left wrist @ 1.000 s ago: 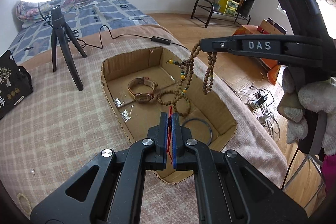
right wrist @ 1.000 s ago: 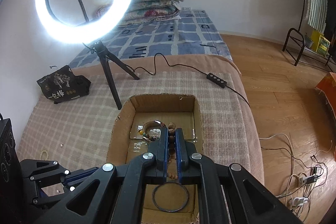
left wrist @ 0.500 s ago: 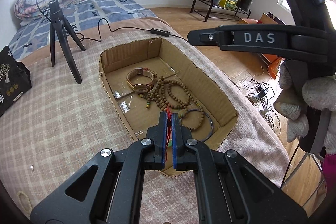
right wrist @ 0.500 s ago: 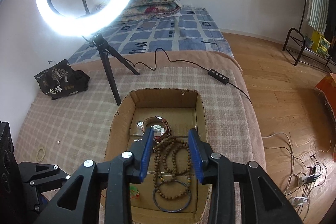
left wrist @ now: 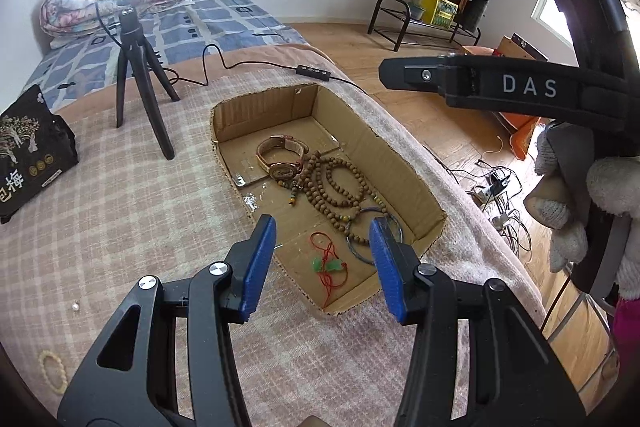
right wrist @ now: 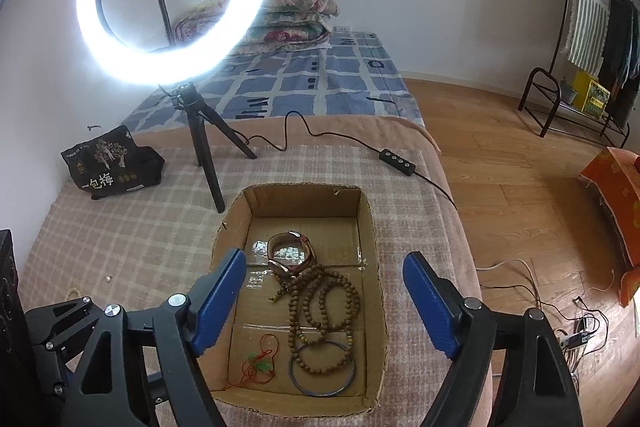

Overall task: Organize jewelry
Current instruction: 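Move the left tool to the cream bracelet while the right tool moves to the pearl strand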

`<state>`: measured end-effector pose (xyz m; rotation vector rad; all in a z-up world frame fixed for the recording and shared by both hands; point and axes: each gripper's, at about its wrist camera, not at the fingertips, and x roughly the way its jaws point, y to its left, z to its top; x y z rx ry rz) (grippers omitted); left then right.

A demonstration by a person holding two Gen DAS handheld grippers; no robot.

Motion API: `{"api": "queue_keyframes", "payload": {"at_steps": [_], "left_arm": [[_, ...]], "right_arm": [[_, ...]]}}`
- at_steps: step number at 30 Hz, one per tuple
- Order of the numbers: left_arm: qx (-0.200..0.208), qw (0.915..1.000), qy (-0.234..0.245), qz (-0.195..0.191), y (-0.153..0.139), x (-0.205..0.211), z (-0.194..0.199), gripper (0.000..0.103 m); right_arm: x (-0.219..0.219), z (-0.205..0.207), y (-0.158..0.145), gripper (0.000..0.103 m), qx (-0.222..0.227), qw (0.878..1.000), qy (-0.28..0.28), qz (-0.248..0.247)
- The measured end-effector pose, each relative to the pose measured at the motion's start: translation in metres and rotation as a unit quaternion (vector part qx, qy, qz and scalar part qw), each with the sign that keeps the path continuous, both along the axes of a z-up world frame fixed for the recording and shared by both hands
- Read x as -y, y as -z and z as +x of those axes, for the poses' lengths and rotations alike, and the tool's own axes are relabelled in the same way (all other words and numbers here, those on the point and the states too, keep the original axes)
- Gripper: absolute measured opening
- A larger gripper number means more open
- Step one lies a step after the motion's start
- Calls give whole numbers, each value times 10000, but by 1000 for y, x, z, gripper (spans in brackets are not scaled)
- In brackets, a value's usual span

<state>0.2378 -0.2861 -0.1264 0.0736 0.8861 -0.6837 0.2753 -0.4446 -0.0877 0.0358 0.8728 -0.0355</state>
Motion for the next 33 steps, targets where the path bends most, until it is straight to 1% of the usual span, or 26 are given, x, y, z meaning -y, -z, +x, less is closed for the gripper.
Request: {"api": "queue_keyframes", "payload": {"at_steps": [4, 8, 10, 12, 14, 21, 26, 30, 31, 33], "left_arm": [[74, 10000, -61, -6, -6, -13, -6, 50], [146, 9998, -124, 21, -12, -29, -12, 50], [213, 9996, -176, 54, -15, -40, -15, 50], [314, 9992, -224, 108, -18, -55, -18, 50], [406, 9986, -306, 157, -19, -69, -21, 50], [440, 9956, -821, 131, -16, -149, -22, 50], [489, 9904, -1241, 352, -9, -202, -23, 50], [399, 9861, -1555, 435, 0, -242, -27, 50], [370, 9848, -1640, 439, 2, -252, -27, 50], [304, 9811, -1863, 427, 6, -275, -28, 50]], "right_arm": [[-7, -6, -4, 84, -3, 10000, -6, 17], [-16, -12, -4, 86, -19, 10000, -31, -5], [-22, -16, -5, 88, 38, 9999, -57, -93], [-29, -21, -7, 92, 135, 9997, -94, -167], [-34, -26, -9, 92, 231, 9995, -151, -138], [-57, -42, -10, 93, 413, 9983, -406, 73], [-77, -53, -6, 94, 507, 9962, -642, 293], [-96, -60, -1, 94, 561, 9945, -806, 364], [-101, -61, 1, 94, 536, 9946, -828, 326], [-112, -62, 6, 100, 443, 9946, -901, 278]]}}
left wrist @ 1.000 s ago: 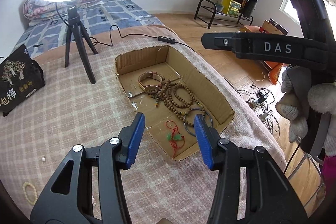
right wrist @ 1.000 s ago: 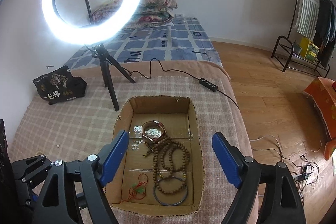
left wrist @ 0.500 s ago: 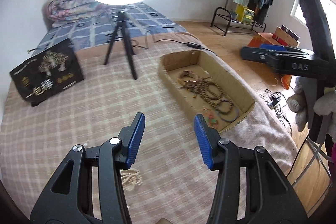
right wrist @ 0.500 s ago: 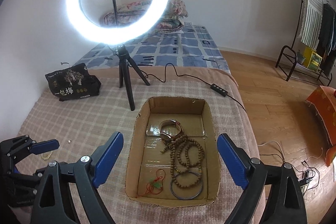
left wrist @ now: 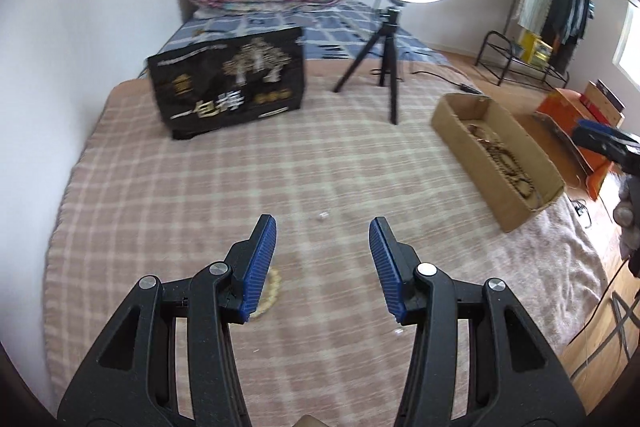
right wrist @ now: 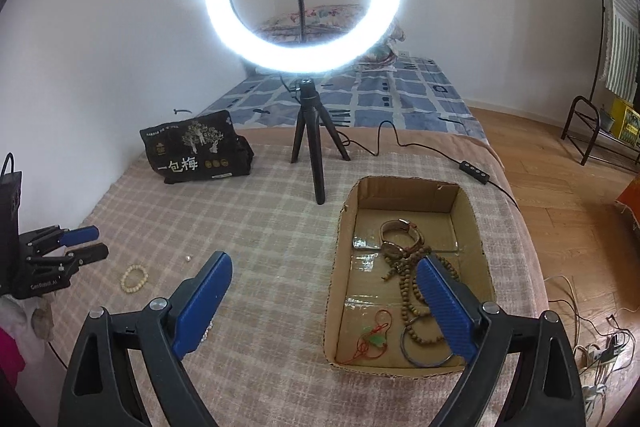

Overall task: Organize jewelry
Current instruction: 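Move the left tool to the cream bracelet while the right tool moves to the pearl strand, then grasp the cream bracelet with the left tool while the right tool grasps the pearl strand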

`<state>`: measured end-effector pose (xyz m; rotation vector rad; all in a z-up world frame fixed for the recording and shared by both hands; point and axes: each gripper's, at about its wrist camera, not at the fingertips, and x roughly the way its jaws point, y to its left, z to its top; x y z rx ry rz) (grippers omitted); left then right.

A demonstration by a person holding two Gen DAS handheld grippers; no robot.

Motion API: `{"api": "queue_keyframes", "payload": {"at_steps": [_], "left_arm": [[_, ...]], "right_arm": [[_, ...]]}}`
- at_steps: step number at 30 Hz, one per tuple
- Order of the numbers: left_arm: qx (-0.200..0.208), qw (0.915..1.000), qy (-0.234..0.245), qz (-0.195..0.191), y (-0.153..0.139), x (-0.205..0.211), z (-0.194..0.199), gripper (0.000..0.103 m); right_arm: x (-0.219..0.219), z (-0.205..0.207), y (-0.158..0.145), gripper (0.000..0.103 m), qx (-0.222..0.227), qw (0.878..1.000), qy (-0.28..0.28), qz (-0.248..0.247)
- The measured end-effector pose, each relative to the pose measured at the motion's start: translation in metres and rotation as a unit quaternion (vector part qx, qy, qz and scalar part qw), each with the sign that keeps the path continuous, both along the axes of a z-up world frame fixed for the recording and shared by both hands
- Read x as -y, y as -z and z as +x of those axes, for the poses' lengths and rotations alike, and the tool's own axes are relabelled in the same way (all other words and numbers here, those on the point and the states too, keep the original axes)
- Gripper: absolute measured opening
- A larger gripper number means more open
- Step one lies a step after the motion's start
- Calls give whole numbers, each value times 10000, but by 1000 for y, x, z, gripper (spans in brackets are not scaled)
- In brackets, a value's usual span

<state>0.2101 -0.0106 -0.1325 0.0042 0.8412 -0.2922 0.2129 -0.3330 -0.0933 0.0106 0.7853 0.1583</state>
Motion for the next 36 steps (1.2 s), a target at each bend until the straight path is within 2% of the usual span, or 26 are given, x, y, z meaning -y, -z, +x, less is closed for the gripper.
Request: {"api": "queue_keyframes", "payload": {"at_steps": [6, 15, 20, 26, 31, 36], "left_arm": [[-133, 9986, -515, 45, 11, -58, -3, 50], [-373, 9965, -718, 220, 34, -103, -4, 50], [-587, 9963, -619, 96, 56, -103, 1, 49], [-859, 9951, -483, -55, 82, -91, 12, 49], [-1015, 9943, -320, -6, 99, -80, 20, 49], [-1097, 9935, -280, 98, 110, -76, 26, 49]], "right_arm": [[-32, -5, 16, 101, -267, 9986, -456, -97], [-75, -8, 56, 101, -635, 9917, -1117, -72], [-103, -8, 84, 101, -888, 9831, -1582, -249], [-134, -3, 115, 97, -1217, 9660, -2202, -601], [-144, 8, 137, 96, -1452, 9562, -2432, -741], [-148, 19, 152, 95, -1551, 9527, -2481, -823]]}}
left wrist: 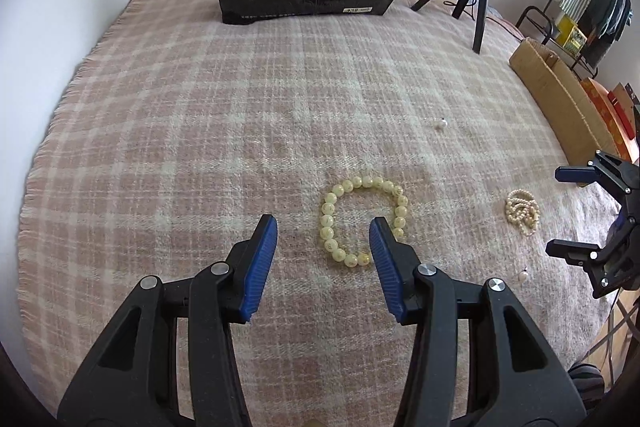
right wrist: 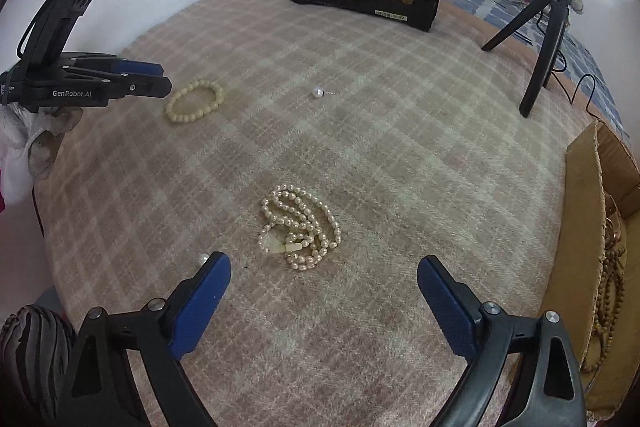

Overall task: Organize jewelry
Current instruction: 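Grasp the cream bracelet with the left tool while the right tool grasps the pearl strand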

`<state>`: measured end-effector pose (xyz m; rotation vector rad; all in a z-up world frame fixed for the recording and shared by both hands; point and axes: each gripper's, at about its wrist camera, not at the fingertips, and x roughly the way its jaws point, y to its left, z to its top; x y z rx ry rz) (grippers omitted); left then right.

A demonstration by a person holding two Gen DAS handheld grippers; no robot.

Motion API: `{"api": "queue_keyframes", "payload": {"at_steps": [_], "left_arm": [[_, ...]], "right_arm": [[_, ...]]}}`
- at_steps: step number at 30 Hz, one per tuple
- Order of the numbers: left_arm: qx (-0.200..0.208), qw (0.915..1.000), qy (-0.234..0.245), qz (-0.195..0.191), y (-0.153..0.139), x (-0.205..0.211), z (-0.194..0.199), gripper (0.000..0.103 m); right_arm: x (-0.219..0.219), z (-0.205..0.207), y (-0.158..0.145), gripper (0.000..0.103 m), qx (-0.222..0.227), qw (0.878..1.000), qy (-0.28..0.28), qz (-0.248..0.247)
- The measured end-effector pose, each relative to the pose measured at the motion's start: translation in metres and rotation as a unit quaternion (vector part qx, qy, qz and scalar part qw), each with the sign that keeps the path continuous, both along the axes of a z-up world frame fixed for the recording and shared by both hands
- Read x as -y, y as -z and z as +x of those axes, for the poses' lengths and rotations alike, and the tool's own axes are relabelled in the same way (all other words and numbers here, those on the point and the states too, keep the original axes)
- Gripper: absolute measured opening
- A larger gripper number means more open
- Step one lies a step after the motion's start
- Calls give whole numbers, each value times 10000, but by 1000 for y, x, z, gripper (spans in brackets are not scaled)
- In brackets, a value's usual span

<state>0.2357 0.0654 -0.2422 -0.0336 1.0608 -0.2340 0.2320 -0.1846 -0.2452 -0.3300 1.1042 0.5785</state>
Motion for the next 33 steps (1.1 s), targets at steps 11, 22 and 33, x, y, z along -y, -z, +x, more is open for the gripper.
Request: {"api": "queue_keyframes", "payload": {"at_steps": [11, 22, 33], "left_arm": [[-293, 9995, -47, -61, 21, 1, 16, 40], [-146, 9997, -182, -38, 24, 1, 23, 20], [7, 9995, -320, -66, 21, 9, 18, 5]], "right_arm": [[-12, 9, 17, 81, -106, 9995, -239, -194], [-19, 16, 21, 65, -160, 9995, -259, -114], [-22, 8, 16, 11, -204, 9995, -257, -8]]}}
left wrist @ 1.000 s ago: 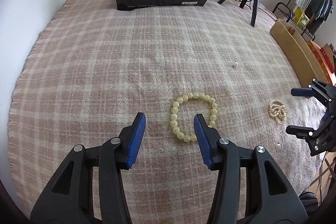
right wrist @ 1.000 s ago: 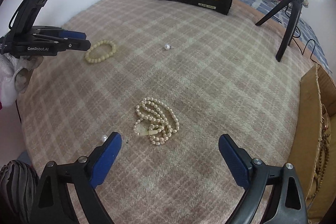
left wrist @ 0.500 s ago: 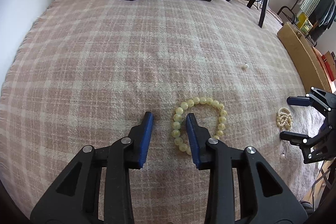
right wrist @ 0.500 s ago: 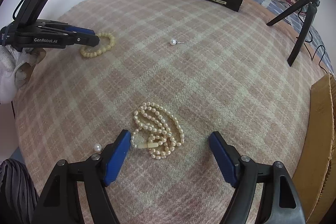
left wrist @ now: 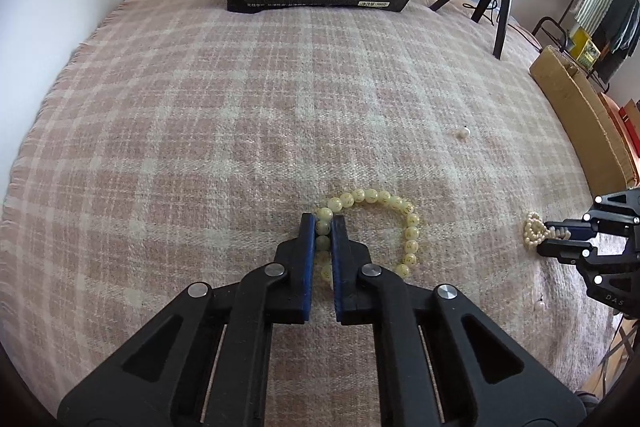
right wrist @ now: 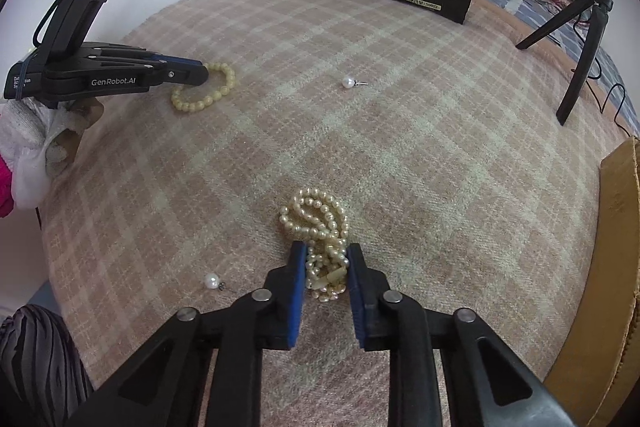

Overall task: Organize jewelry
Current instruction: 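Grasp the cream bracelet with the left tool while the right tool grasps the pearl strand, then carry the bracelet and pearl strand into the box and open both tools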

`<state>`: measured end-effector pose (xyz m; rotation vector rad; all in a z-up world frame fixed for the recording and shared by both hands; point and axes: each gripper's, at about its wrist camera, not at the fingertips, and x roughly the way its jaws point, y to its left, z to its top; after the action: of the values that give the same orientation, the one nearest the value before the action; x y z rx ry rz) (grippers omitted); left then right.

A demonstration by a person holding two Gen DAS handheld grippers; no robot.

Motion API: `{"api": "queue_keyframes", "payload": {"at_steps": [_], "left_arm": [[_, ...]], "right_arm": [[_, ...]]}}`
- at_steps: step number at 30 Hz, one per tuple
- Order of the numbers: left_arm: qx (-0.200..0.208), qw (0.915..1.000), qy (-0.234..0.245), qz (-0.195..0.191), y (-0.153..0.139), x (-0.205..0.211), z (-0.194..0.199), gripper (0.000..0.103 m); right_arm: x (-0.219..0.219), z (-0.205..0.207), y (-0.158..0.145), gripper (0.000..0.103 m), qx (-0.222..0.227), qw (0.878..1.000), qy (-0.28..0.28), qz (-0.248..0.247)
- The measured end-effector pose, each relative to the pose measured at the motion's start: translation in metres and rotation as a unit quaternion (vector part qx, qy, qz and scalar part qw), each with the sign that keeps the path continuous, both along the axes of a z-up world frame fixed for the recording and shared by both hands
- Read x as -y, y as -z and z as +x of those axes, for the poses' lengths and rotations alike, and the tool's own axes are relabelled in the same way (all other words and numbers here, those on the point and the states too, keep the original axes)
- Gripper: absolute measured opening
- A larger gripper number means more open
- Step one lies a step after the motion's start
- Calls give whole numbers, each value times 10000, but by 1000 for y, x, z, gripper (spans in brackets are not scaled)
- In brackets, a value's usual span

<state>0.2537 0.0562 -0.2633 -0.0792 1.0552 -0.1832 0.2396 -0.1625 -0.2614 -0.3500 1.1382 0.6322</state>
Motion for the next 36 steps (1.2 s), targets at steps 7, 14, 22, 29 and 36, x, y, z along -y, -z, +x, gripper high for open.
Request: {"api": "queue_keyframes", "payload": {"at_steps": [7, 14, 22, 29, 36], "left_arm": [[150, 9998, -88, -103, -14, -5, -10, 5], [252, 9994, -115, -211, -29, -6, -19, 5], [378, 9989, -60, -260, -47, 2, -31, 5], [513, 9982, 51, -307, -67, 13, -41, 5], [654, 9970, 205, -366, -87, 29, -48, 5]], "right_arm": [[8, -4, -9, 7, 22, 9993, 273, 240], [20, -11, -25, 6, 89, 9970, 533, 554], [34, -21, -50, 5, 253, 9935, 747, 821], [51, -30, -71, 5, 417, 9895, 923, 1032], [73, -41, -94, 5, 597, 9844, 1104, 1237]]}}
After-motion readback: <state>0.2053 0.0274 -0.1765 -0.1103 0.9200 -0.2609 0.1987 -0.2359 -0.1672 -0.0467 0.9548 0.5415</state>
